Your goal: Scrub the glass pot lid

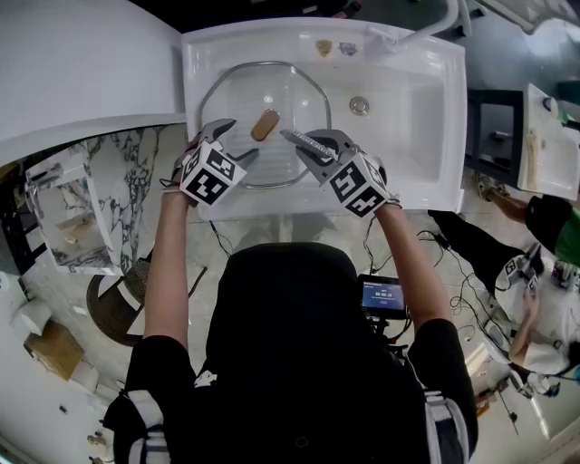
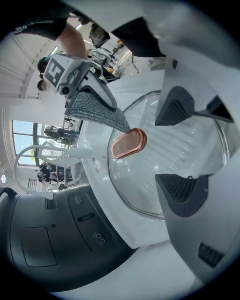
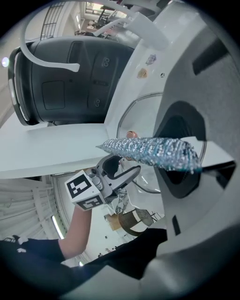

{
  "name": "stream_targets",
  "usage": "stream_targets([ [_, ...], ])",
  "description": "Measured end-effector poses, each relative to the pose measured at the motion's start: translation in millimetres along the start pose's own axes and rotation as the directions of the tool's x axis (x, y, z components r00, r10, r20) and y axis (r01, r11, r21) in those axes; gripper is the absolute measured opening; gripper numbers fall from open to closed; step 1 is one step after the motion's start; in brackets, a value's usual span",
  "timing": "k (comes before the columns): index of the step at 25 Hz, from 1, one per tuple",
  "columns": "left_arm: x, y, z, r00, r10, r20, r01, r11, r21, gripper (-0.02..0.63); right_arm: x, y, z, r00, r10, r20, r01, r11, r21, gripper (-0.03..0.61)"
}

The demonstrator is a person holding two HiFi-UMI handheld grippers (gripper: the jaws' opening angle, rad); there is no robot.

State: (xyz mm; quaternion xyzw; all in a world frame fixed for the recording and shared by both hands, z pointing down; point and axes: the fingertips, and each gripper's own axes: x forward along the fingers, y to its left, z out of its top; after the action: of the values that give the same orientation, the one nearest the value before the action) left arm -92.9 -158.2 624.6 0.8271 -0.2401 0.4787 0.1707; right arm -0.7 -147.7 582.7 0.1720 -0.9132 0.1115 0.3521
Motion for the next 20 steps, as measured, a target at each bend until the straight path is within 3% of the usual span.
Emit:
stream_targets([
  [6,0,0,0,1.0,0.001,0.0,-0.001,1.0,0.0,0.295,3,26,-1,0.994,0.112,-0.006,-0.112,0.994,-0.002,0.069],
  [12,-1,0,0,1.0,0.001,0.003,-0.001,1.0,-0.001,0.295,7,49,-5,0.97,0.244,0.0,-0.244,0.969,0.048,0.069],
  [20,0,0,0,1.0,-0.001,0.003,0.001,1.0,-0.002,0.295,7,42,-9,0.963,0.269,0.007,-0.268,0.957,0.112,0.069],
])
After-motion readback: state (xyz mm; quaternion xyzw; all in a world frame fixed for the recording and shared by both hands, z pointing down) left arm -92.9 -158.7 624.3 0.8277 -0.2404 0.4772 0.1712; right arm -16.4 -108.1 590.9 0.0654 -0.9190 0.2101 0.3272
